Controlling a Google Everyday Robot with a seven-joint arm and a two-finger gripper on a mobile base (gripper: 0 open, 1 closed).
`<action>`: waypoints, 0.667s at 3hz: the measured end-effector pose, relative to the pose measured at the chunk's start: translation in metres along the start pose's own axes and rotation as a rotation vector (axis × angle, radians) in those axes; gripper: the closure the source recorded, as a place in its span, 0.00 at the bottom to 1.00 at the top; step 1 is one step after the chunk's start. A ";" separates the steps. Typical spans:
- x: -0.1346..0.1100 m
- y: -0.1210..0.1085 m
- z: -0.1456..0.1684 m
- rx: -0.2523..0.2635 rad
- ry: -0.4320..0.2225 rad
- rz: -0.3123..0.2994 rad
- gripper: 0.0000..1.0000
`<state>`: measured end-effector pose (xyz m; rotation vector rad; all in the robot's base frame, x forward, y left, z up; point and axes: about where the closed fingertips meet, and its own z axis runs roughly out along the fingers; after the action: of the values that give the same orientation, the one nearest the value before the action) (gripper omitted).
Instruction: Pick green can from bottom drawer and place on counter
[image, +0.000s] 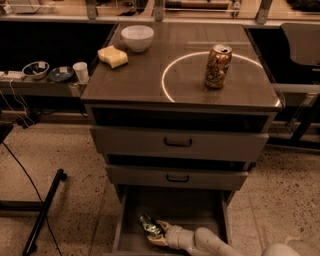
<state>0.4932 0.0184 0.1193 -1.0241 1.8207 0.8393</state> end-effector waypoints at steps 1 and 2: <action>-0.035 -0.005 -0.020 -0.025 -0.149 -0.061 1.00; -0.087 -0.003 -0.058 -0.059 -0.243 -0.196 1.00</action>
Offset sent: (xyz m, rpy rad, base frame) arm -0.0191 -0.0183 0.2085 0.2446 -0.4406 0.2659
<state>0.5008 -0.0050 0.2209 -1.0683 1.4742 0.8607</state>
